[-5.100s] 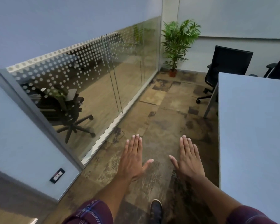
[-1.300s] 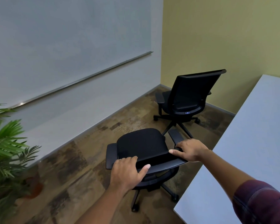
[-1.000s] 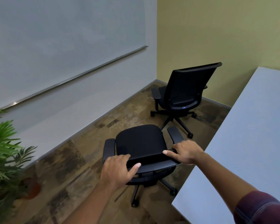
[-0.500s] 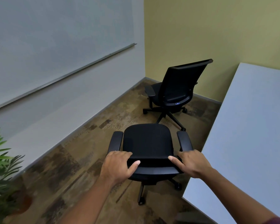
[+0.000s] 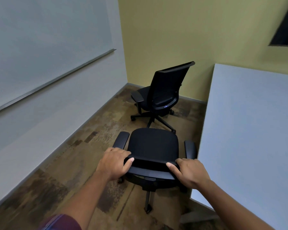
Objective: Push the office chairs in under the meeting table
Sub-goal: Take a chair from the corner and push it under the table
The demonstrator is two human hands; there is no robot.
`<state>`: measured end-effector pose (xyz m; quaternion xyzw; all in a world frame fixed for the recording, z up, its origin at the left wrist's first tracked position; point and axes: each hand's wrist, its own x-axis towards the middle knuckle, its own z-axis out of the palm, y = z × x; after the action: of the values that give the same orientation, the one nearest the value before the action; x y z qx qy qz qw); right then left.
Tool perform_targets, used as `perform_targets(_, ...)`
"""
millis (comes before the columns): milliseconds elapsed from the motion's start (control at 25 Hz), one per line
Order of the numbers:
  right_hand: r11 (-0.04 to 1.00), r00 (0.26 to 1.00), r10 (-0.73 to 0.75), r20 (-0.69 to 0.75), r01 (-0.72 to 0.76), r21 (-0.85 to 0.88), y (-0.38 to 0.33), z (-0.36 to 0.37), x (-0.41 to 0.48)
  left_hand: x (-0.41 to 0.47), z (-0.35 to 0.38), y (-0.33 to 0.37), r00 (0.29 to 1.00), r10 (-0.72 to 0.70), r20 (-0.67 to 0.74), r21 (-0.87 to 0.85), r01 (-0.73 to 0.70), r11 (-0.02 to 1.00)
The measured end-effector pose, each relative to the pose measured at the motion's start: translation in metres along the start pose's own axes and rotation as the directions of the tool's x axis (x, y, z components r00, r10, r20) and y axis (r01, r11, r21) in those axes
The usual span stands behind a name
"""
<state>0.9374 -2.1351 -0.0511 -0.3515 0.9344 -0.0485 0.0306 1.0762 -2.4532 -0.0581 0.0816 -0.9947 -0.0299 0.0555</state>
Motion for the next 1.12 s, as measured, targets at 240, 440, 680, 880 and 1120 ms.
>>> perform_targets(240, 0.995, 0.995, 0.098, -0.031, -0.099, -0.022, -0.034, 0.001, -0.002, 0.025, -0.001, -0.033, 0.996, 0.053, 0.067, 0.045, -0.056, 0.997)
perform_targets(440, 0.984, 0.983, 0.181, -0.018, -0.181, 0.0, -0.033, 0.0, 0.004, 0.056, -0.002, -0.036, 0.992, 0.116, 0.056, 0.053, -0.119, 0.991)
perform_targets(680, 0.962, 0.962, 0.272, -0.026, -0.271, 0.024, -0.035, -0.002, 0.021, 0.104, 0.005, -0.047, 0.977, 0.205, 0.058, 0.014, -0.206, 0.978)
perform_targets(880, 0.936, 0.936, 0.352, -0.031, -0.351, 0.034, -0.034, -0.005, 0.044, 0.163, 0.012, -0.057, 0.945, 0.322, 0.063, 0.01, -0.323, 0.946)
perform_targets(1120, 0.888, 0.888, 0.459, 0.001, -0.459, 0.03, -0.034, -0.007, 0.076, 0.236, 0.019, -0.061, 0.889, 0.443, 0.117, -0.007, -0.446, 0.895)
